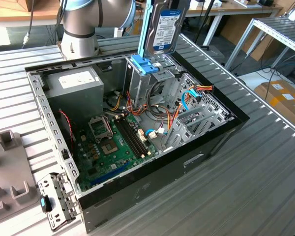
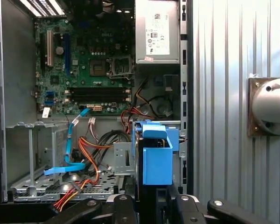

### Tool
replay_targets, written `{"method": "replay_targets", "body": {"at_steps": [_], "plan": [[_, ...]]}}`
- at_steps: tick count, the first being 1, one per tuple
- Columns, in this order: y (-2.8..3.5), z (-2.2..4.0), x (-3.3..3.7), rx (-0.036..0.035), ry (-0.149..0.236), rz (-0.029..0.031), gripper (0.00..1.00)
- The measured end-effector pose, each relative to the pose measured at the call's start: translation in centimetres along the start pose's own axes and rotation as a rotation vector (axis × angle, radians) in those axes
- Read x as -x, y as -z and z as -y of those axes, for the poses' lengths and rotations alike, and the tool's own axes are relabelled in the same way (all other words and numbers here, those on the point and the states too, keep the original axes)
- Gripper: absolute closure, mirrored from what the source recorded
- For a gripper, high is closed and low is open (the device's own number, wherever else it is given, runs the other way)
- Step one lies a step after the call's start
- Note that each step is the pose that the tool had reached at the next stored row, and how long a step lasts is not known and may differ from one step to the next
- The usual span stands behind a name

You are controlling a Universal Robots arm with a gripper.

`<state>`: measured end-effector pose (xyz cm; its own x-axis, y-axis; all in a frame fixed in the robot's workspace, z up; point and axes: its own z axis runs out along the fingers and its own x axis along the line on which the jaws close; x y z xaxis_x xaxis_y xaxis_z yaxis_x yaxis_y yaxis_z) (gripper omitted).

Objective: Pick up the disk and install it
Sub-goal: 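Pick up the disk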

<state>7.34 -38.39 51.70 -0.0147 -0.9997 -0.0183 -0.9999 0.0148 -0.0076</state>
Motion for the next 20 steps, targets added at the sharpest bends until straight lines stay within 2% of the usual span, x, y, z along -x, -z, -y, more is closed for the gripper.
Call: {"method": "replay_targets", "body": {"at_steps": [20], "plan": [[0.07, 0.05, -3.53, 0.0000, 0.000, 0.0000, 0.65]]}}
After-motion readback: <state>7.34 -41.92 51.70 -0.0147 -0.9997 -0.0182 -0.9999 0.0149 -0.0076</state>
